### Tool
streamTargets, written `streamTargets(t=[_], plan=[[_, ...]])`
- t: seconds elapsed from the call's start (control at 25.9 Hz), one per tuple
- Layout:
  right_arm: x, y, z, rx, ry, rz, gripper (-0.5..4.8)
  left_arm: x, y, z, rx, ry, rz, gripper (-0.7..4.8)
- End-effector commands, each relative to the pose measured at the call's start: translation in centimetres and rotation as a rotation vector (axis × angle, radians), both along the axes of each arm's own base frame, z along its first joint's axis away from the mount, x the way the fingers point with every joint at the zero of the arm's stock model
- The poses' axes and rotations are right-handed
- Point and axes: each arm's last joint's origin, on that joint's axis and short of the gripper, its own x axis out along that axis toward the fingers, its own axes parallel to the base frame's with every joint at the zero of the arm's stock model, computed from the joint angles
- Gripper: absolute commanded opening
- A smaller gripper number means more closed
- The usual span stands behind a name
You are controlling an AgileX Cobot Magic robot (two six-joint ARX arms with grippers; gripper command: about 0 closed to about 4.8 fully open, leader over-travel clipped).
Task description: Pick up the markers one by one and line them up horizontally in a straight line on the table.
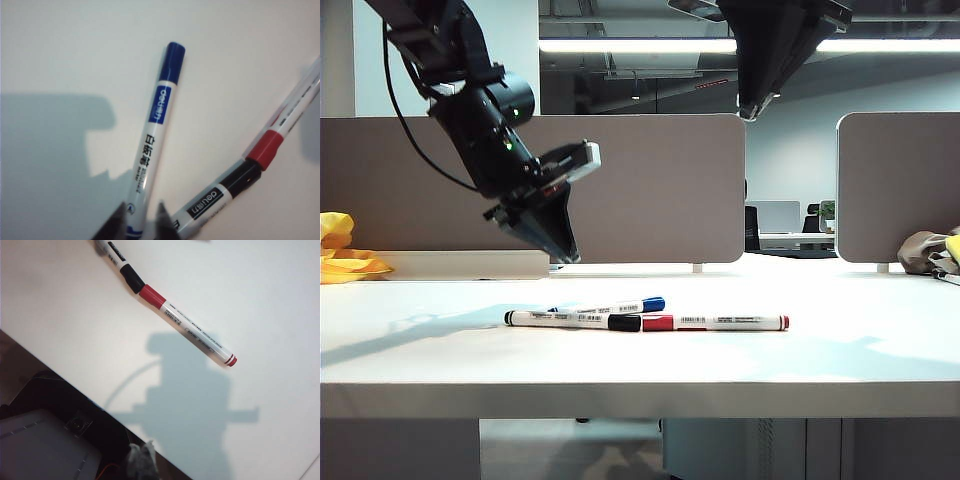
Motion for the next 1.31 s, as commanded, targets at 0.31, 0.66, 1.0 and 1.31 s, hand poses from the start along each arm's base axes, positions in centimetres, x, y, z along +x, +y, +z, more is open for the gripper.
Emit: streamTargets(t=[0.31,0.66,1.0,1.31], plan=[[-0.2,-0.1,0.3,0.006,-0.007,0.006,-0.06,0.2,-1.4,-1.6,0.032,-0.017,-0.061,1.29],[-0.4,-0.2,0.4,0.007,0.003,0.009,-0.06,0.7,-1.7,-3.8,0.069,0.034,-0.057,1.28],[-0.4,-0.2,0.4,0.007,-0.001,0.013,-0.06,0.5,-2.2,-4.0,0.073,0.044,-0.068,1.28],[-0.6,-0.3,0.6,0.02,0.003,0.019,-0.06,0.2,-4.0,-5.7,0.116,0.043,-0.109,1.2]])
